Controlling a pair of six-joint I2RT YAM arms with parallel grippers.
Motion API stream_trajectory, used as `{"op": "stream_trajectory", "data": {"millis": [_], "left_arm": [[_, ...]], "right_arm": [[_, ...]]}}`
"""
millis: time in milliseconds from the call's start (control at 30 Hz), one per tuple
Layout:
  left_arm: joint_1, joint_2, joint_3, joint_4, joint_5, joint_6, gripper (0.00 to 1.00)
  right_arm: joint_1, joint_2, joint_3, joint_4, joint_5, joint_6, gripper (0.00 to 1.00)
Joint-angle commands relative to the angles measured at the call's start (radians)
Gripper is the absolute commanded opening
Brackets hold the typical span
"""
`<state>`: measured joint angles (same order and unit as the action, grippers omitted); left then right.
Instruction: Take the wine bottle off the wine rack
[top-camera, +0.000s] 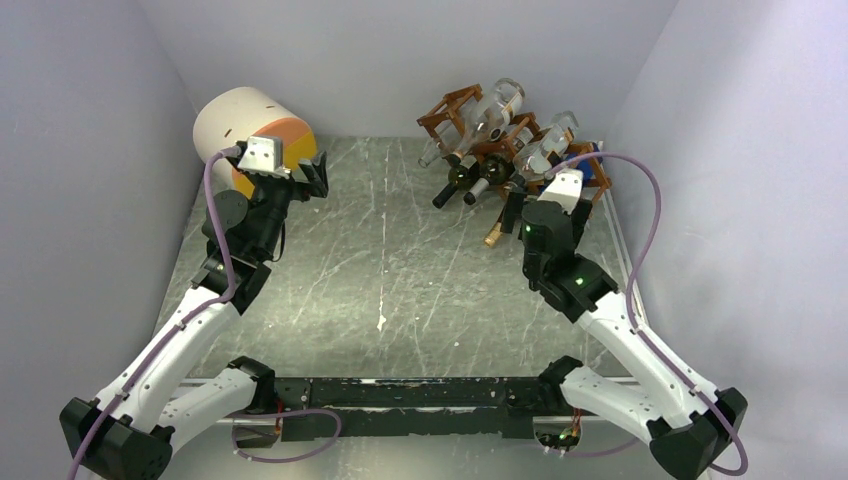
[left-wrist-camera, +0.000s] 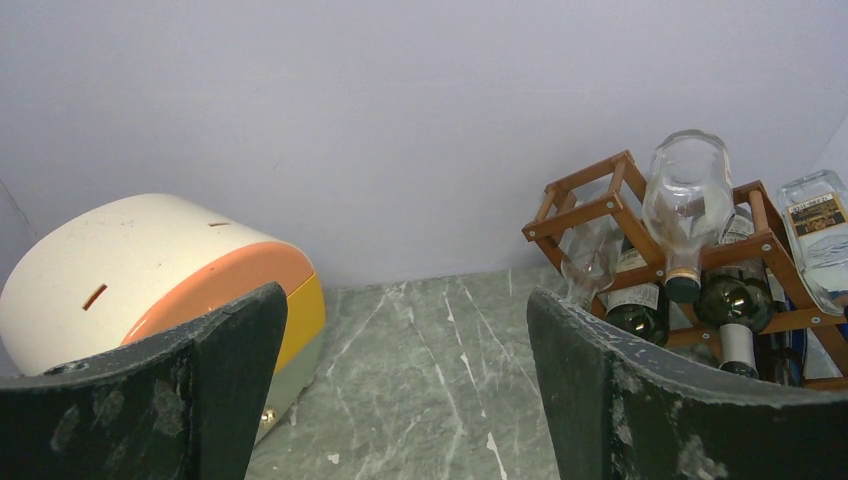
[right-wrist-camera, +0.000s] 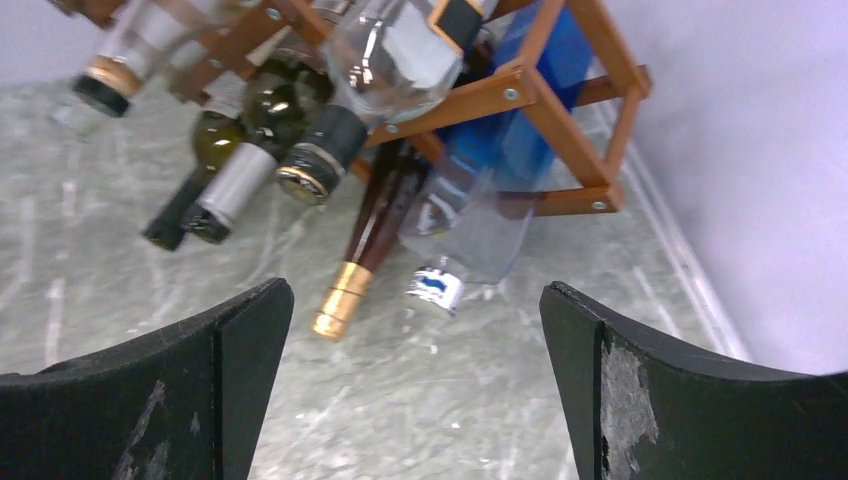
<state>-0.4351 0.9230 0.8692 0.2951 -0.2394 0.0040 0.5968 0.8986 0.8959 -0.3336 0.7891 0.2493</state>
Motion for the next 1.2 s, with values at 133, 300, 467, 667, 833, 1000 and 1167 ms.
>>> {"op": "stream_trajectory", "data": {"millis": [133,300,467,667,833,1000,1167], "left_arm": [[-0.004,0.0,-0.009,0.048,-0.018,0.012,0.93],[-0.004,0.011,-0.009,0.049,-0.02,0.011,0.93],[-0.009,0.006,-0.016,0.055,-0.033,0.019,0.93],[-0.013,-0.008,-0.015,0.056,-0.031,0.021,0.93],[-0.013,-0.008,-0.014,0.055,-0.03,0.02,0.93],[-0.013,0.006,-0.015,0.056,-0.038,0.025,0.93],[-0.014,0.008,-0.017,0.058,-0.039,0.025,0.93]], "right_arm": [[-0.045,0.045,0.041,0.037,-0.015,-0.175,1.0],[-0.188,0.062,0.085,0.128,-0.16,-0.235,1.0],[-0.219,0.072,0.135,0.106,-0.261,-0.21,1.0],[-0.219,-0.001,0.069,0.13,-0.412,-0.22,1.0],[-0.219,-0.043,0.011,0.263,-0.872,-0.224,1.0],[-0.219,0.013,0.032,0.302,-0.76,-0.202,1.0],[-0.219,0.051,0.064,0.248,-0.633,-0.224,1.0]]}}
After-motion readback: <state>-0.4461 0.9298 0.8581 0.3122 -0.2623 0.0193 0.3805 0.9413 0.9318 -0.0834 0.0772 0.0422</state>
